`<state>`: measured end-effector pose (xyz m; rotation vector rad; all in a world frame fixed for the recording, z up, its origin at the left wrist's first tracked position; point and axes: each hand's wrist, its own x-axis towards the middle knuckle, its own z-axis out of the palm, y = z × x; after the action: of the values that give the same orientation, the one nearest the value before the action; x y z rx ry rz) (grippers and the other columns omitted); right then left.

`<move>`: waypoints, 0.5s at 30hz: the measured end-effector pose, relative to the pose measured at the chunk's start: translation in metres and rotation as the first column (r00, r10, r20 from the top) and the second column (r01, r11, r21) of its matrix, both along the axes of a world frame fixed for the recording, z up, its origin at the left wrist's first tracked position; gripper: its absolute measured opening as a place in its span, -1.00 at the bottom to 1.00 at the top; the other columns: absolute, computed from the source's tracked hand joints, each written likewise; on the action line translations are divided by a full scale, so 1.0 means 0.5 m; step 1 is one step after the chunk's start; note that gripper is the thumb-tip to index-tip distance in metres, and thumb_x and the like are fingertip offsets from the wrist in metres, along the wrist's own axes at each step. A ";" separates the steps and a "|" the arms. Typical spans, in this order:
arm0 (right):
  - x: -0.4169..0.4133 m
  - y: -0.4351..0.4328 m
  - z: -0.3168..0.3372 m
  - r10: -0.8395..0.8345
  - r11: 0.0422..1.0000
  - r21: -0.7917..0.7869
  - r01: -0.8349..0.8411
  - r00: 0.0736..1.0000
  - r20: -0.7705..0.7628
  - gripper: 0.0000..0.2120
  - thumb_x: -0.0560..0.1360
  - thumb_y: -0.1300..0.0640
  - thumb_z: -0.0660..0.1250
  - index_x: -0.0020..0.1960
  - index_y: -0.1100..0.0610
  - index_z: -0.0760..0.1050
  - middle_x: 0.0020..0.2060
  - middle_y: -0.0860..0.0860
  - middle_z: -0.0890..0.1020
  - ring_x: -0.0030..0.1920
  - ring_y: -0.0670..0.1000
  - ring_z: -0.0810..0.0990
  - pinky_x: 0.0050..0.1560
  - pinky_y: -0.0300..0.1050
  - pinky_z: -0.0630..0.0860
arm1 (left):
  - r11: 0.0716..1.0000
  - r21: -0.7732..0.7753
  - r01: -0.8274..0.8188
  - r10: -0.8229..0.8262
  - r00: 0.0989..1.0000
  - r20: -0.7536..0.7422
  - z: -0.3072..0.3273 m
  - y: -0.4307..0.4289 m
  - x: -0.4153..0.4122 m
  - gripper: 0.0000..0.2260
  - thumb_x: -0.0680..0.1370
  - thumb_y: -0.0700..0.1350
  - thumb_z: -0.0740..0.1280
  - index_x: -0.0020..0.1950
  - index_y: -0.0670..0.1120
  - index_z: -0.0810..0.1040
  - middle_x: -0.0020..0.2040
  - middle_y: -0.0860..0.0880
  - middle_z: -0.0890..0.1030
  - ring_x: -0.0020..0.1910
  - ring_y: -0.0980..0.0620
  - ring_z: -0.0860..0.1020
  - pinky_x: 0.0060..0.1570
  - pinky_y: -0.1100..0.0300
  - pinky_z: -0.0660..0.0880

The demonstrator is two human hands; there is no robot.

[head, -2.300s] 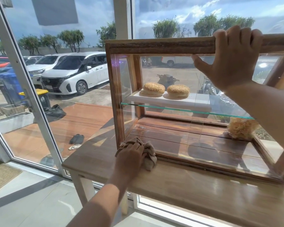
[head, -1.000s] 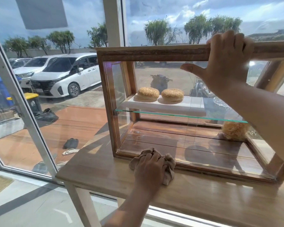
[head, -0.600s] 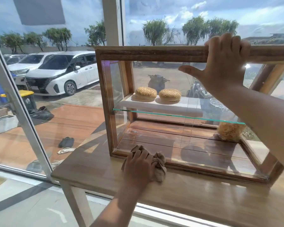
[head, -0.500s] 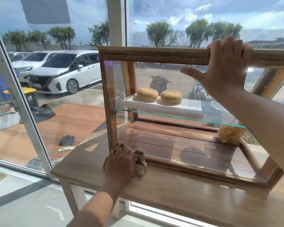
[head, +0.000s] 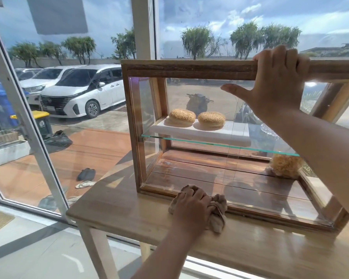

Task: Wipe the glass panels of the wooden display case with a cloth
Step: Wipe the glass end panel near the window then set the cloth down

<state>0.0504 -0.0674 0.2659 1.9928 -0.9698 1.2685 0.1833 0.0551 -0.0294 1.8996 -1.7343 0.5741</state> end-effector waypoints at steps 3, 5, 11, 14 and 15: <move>-0.001 -0.002 0.000 0.004 1.000 -0.006 -0.005 1.000 -0.002 -0.18 0.40 -0.54 0.18 0.13 0.24 0.32 0.11 0.22 0.41 0.12 0.23 0.37 0.21 0.16 0.19 | 1.000 -0.002 -0.021 0.021 0.998 0.058 -0.006 0.032 0.061 -0.76 0.56 0.17 0.17 -0.05 0.08 0.56 -0.05 0.11 0.54 -0.07 0.03 0.52 -0.07 0.10 0.53; -0.001 -0.004 -0.001 0.009 1.000 -0.015 -0.009 1.000 0.000 -0.18 0.41 -0.54 0.17 0.13 0.24 0.33 0.10 0.22 0.41 0.11 0.23 0.37 0.20 0.15 0.18 | 0.997 -0.027 -0.066 0.067 0.997 0.038 -0.009 0.061 0.118 -0.80 0.58 0.12 0.22 -0.04 0.07 0.57 -0.07 0.10 0.55 -0.09 0.05 0.52 -0.06 0.13 0.52; 0.001 -0.004 -0.004 0.005 1.000 -0.030 -0.004 1.000 0.016 -0.19 0.40 -0.55 0.15 0.09 0.23 0.33 0.07 0.22 0.42 0.08 0.23 0.38 0.21 0.15 0.19 | 0.948 0.005 -0.318 0.318 0.948 -0.013 -0.018 0.107 0.240 -0.74 0.37 -0.21 0.56 -0.01 -0.10 0.59 -0.05 -0.06 0.57 -0.07 -0.07 0.57 -0.16 0.07 0.61; 0.001 -0.002 -0.005 0.003 0.999 -0.032 -0.003 1.000 0.019 -0.19 0.41 -0.54 0.16 0.09 0.23 0.33 0.07 0.23 0.42 0.08 0.23 0.38 0.23 0.16 0.20 | 0.931 0.004 -0.366 0.364 0.926 -0.099 -0.017 0.096 0.228 -0.79 0.43 -0.25 0.48 0.02 -0.11 0.58 0.03 -0.10 0.57 0.04 -0.13 0.56 -0.07 0.02 0.59; 0.001 -0.001 -0.005 0.006 1.000 -0.030 -0.006 1.000 0.020 -0.19 0.40 -0.54 0.17 0.09 0.23 0.33 0.07 0.23 0.42 0.08 0.23 0.38 0.24 0.16 0.20 | 0.930 0.007 -0.369 0.364 0.914 -0.181 -0.011 0.093 0.223 -0.81 0.49 -0.26 0.42 0.08 -0.12 0.56 0.09 -0.12 0.57 0.11 -0.14 0.54 0.03 0.00 0.56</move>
<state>0.0508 -0.0679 0.2634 1.9651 -0.9499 1.3011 0.2948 0.1017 -0.0348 2.2000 -1.2575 0.5361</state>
